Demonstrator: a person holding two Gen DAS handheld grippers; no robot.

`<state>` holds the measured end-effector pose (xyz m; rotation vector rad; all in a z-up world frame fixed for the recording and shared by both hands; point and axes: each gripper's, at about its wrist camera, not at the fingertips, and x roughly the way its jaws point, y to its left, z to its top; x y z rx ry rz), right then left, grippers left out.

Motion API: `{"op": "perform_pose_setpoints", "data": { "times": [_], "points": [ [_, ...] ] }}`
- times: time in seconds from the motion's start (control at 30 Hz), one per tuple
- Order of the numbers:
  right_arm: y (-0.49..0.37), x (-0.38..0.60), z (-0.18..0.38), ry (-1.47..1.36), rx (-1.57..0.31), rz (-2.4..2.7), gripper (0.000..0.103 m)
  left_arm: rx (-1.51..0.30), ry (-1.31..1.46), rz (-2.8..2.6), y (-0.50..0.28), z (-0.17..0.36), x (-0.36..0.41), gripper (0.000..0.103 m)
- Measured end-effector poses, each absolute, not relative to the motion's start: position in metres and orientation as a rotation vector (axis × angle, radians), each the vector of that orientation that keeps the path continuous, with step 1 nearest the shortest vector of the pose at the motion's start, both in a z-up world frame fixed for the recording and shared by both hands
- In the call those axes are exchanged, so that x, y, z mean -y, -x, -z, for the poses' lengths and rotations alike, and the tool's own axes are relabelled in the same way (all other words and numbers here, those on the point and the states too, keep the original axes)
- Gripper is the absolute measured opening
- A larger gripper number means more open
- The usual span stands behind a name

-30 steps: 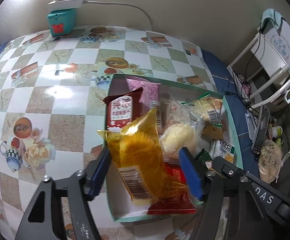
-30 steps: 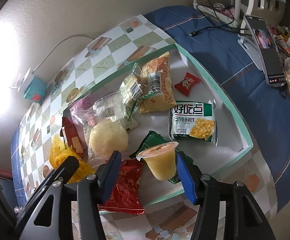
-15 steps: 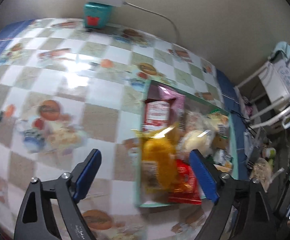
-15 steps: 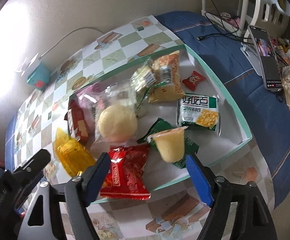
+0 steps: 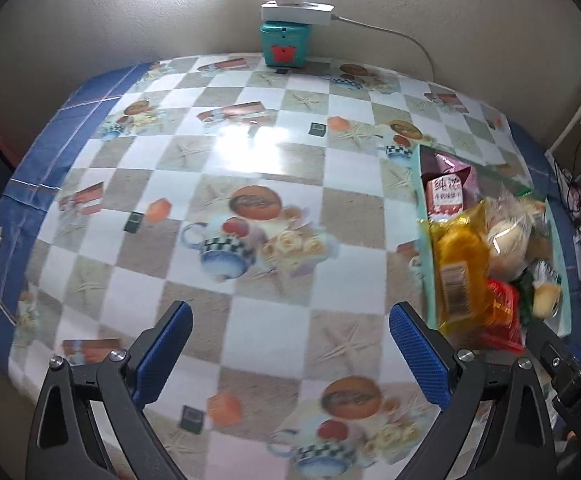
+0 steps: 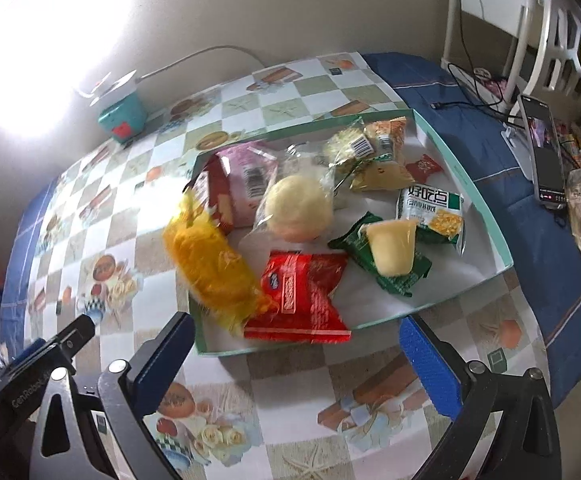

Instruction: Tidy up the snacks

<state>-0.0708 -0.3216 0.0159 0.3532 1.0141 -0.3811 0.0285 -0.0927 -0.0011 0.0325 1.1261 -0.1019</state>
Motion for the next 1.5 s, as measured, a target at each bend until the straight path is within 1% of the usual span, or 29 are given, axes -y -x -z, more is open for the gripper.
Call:
{"op": "perform_pose_setpoints", "data": {
  "times": [0.17, 0.4, 0.53, 0.83, 1.5],
  "points": [
    [0.076, 0.309, -0.013, -0.307, -1.032, 0.364, 0.103, -1.140, -0.024, 0.114, -0.017, 0.002, 0.083, 0.099],
    [0.084, 0.299, -0.010, -0.277, -1.042, 0.350, 0.103, -1.087, -0.057, 0.069, -0.002, -0.008, 0.074, 0.099],
    [0.087, 0.295, -0.009, -0.269, -1.043, 0.346, 0.103, -1.088, -0.067, 0.069, 0.001, -0.009, 0.070, 0.099],
    [0.091, 0.293, -0.010, -0.266, -1.041, 0.348, 0.103, -1.084, -0.169, 0.004, 0.009, -0.008, 0.073, 0.099],
    [0.086, 0.291, -0.006, -0.243, -1.063, 0.336, 0.103, -1.115, -0.150, 0.007, 0.004, -0.005, 0.070, 0.099]
  ]
}}
